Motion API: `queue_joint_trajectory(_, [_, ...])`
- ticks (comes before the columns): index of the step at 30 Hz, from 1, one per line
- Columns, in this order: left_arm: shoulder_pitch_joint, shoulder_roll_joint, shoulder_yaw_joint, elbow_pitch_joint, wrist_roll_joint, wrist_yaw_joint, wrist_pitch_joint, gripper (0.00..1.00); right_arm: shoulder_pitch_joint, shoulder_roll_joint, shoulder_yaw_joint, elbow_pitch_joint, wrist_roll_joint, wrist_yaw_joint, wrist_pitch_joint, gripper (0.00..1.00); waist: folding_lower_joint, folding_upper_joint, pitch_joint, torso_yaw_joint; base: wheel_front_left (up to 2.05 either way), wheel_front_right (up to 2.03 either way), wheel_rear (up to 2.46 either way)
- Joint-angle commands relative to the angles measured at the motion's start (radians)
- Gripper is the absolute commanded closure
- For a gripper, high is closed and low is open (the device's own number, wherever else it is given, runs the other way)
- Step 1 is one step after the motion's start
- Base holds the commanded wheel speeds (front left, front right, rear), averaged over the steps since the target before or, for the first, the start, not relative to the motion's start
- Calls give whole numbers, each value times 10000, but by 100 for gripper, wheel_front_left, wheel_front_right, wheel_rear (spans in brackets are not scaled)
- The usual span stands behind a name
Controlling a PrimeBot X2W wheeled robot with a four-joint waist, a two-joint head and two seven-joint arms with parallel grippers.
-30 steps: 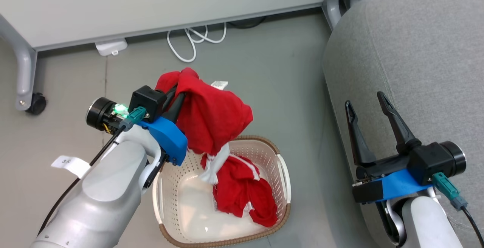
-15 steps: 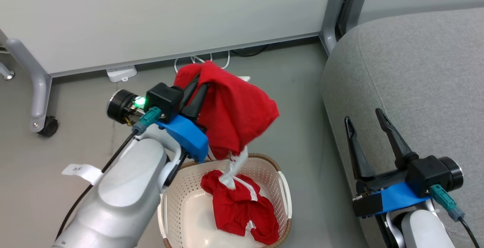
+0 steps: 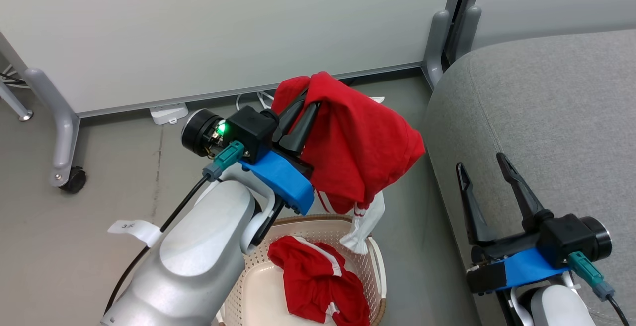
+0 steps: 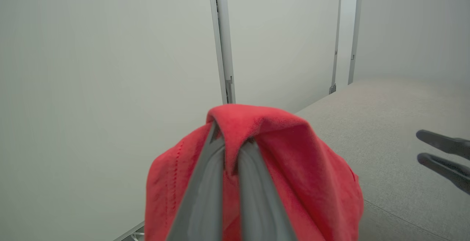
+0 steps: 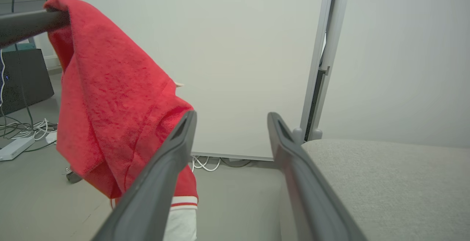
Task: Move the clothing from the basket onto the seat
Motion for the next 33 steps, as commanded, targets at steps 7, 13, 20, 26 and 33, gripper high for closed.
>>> queue_joint_trajectory(7, [140,69,-96,-191,-14,109,-44,100,-420,-34,183,-548,-68,5,-37,0,1,-1,-77,20,0,0,0])
queue_joint_trajectory(13, [141,46,-177,-225,-38,102,-45,100,-1159,-34,1019,-560,-228,5,-37,0,1,-1,-128,130,0,0,0])
queue_joint_trajectory(20, [39,10,-311,-303,45,101,-45,100,-2066,-107,2033,-106,-143,5,-37,0,1,-1,-118,294,0,0,0])
queue_joint_trajectory(26, [-59,-73,-443,-439,104,138,-46,100,-2944,-140,2736,821,-98,5,-38,0,1,-1,-61,442,0,0,0])
queue_joint_trajectory(33, [-158,-133,-608,-618,202,108,-47,100,-3554,-175,3068,2395,-304,5,-37,0,1,-1,-28,591,0,0,0])
